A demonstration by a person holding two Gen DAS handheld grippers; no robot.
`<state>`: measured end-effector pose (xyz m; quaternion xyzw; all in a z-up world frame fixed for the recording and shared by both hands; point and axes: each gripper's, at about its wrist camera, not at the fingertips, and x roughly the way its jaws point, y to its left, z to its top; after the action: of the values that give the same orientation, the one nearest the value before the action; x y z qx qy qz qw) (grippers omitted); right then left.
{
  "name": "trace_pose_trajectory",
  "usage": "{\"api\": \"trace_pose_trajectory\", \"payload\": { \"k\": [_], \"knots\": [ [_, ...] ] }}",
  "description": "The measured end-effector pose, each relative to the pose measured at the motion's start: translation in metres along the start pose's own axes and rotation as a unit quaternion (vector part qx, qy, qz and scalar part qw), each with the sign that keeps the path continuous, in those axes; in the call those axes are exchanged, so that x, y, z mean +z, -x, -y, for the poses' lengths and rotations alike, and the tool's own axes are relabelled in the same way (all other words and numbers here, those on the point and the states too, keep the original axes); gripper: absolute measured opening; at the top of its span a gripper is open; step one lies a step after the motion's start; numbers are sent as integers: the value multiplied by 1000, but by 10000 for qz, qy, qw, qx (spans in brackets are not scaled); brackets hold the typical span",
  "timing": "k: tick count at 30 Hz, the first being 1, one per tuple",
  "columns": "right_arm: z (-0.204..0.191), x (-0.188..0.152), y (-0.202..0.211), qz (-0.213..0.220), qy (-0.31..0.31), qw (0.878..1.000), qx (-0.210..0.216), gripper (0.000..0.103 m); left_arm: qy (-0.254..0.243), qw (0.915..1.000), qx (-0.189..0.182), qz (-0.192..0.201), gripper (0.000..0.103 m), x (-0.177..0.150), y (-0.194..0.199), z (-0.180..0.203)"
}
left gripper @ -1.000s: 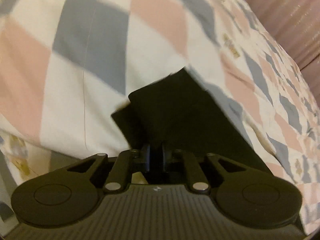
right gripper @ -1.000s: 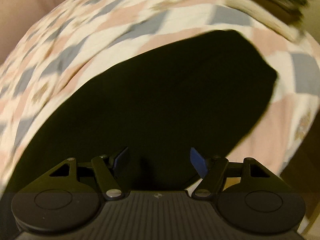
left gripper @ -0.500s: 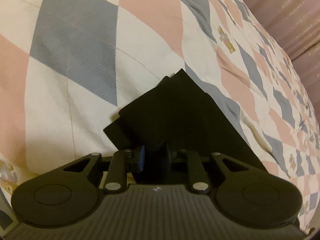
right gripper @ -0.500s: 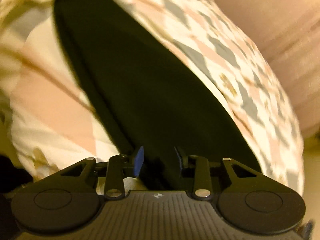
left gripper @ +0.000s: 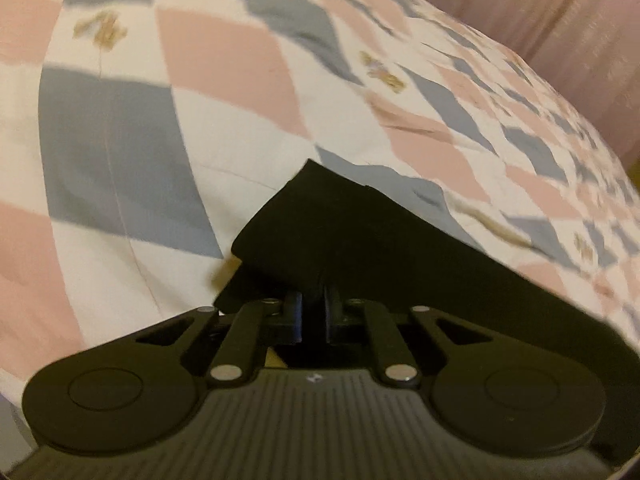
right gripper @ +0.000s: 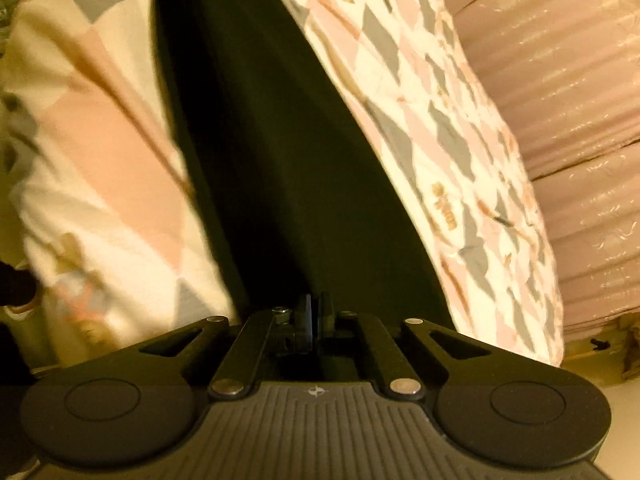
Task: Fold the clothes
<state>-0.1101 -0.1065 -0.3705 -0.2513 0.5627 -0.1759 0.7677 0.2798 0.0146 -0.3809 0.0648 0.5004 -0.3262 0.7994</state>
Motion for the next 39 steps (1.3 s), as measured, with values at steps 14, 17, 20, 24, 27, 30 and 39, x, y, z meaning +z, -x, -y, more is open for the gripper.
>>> {"api": "trace_pose_trajectory", "payload": {
  "k": [14, 17, 20, 24, 27, 30, 39],
  "knots": [
    [43, -29, -4, -501, -2434, 9643, 911, 27, -1717, 9803, 910, -342, 27, -21, -11, 18],
    [77, -80, -1, -1020, -3552, 9282, 441, 28, -2436, 9629, 1139, -234, 23, -29, 8, 48],
    [83, -113, -1, -1321, -3270, 9358, 14, 28, -3336, 9365, 1076, -149, 23, -51, 22, 91],
    [72, -126, -2, -1167, -2464, 9621, -5, 28, -3706, 9235, 959, -231, 24, -73, 20, 135],
    [64, -124, -8, -813, -2184, 9725, 55, 28, -3714, 9263, 592, -229, 24, -82, 21, 174],
    [65, -127, -21, -633, -2432, 9677, 197, 28, -3858, 9224, 69, -143, 24, -95, 23, 223],
    [97, -139, -23, -325, -3760, 9223, 833, 30, -3969, 9114, -798, -740, 29, -160, -11, 335]
  ]
}}
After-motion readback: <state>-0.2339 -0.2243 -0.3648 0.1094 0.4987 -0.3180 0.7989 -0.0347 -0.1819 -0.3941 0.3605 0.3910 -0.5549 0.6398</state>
